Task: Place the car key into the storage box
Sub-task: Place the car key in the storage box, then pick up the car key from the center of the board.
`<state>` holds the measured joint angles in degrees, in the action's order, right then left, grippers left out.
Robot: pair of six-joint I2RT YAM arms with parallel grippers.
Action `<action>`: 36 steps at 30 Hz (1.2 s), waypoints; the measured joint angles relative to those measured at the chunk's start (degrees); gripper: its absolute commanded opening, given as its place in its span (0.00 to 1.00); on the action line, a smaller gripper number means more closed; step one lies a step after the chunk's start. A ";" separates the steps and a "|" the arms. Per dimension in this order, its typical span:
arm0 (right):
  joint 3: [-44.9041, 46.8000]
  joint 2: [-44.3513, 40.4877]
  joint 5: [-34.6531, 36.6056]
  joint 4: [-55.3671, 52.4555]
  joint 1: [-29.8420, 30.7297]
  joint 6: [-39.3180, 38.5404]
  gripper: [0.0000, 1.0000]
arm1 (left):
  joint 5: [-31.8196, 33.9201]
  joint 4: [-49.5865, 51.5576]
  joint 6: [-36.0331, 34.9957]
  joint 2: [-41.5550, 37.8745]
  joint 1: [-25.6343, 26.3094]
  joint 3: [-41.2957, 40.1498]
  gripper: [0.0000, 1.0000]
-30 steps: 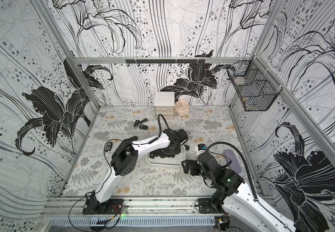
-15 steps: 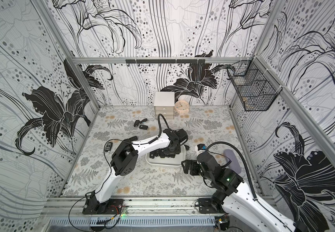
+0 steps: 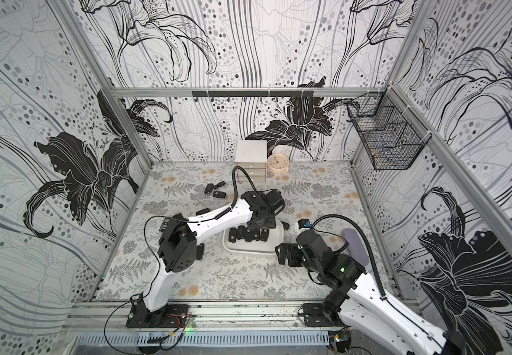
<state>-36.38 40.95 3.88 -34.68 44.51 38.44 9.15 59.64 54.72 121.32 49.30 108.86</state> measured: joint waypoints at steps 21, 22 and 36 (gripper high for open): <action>-19.06 28.65 -1.29 10.08 0.00 -4.00 1.00 | 2.05 -6.62 -4.72 -20.28 -18.95 -22.03 0.99; -20.13 29.73 -1.31 10.12 0.00 -4.00 1.00 | 1.68 -7.41 -5.33 -20.61 -20.02 -22.69 0.99; -34.95 44.11 -2.62 9.42 0.00 -4.02 1.00 | -6.05 -20.98 -12.94 -19.82 -37.03 -29.77 0.99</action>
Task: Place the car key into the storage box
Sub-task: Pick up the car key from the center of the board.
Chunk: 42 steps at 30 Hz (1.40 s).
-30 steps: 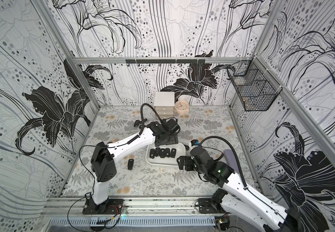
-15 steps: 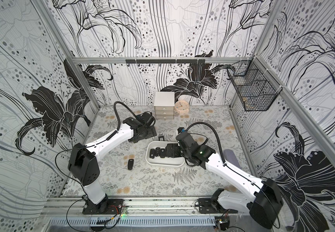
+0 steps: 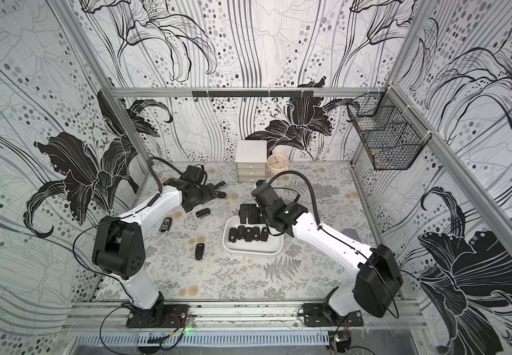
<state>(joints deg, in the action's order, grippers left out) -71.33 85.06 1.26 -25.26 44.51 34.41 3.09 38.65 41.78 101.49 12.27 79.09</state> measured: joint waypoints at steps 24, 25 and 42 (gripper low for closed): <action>-2.82 3.54 -3.02 -0.24 0.00 -3.85 1.00 | -13.09 -11.87 -2.62 15.87 -6.27 2.16 0.92; -2.64 3.50 -3.06 -0.22 0.00 -3.89 1.00 | -13.31 -12.72 -2.43 15.23 -6.27 1.05 0.91; -2.14 3.63 -6.21 0.96 -0.85 -4.09 1.00 | -8.92 -8.63 -2.14 10.43 -2.21 -4.90 0.82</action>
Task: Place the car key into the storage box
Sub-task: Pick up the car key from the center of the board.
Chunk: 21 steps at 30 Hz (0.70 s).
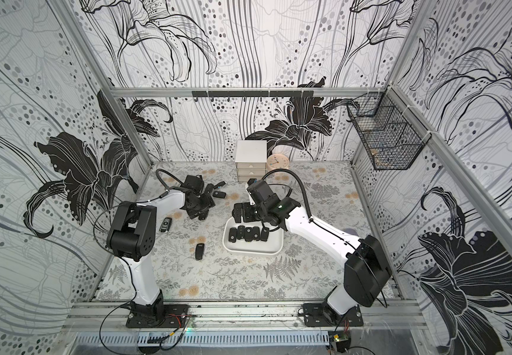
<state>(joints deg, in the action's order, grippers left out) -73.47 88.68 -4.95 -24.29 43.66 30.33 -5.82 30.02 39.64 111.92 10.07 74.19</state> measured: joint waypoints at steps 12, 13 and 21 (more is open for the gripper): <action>0.90 0.00 -0.31 0.37 -0.61 0.02 1.00 | 8.96 9.73 -2.75 4.09 3.08 6.88 0.70; 0.90 0.00 -0.35 0.39 -0.61 0.02 1.00 | 9.51 10.27 -2.82 4.44 3.15 7.10 0.69; 0.90 0.02 -0.81 0.37 -0.61 0.02 1.00 | 11.47 13.03 -2.71 6.16 3.56 9.07 0.53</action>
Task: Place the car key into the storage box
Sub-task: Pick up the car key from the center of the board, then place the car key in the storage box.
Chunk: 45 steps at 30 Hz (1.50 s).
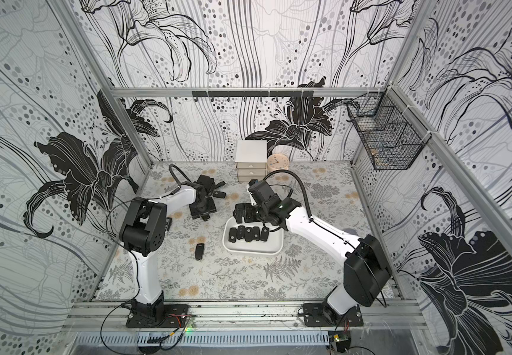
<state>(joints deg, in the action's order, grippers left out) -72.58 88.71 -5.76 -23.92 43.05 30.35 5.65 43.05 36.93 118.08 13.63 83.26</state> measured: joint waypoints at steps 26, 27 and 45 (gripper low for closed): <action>12.48 -12.35 1.75 0.31 -0.52 0.44 1.00 | 1.90 6.43 4.04 -9.51 10.25 3.08 0.31; 12.94 -13.14 1.79 0.22 -0.72 0.42 1.00 | 1.97 6.82 4.37 -9.75 11.26 3.78 0.31; 25.42 -34.27 1.92 -5.79 -3.74 0.46 1.00 | 1.64 7.72 13.20 -4.39 31.71 14.32 0.31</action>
<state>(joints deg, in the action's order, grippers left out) -47.16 54.43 -3.84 -29.71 39.31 30.81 7.29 50.76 50.13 113.69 45.34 97.58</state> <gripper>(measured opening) 0.999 0.347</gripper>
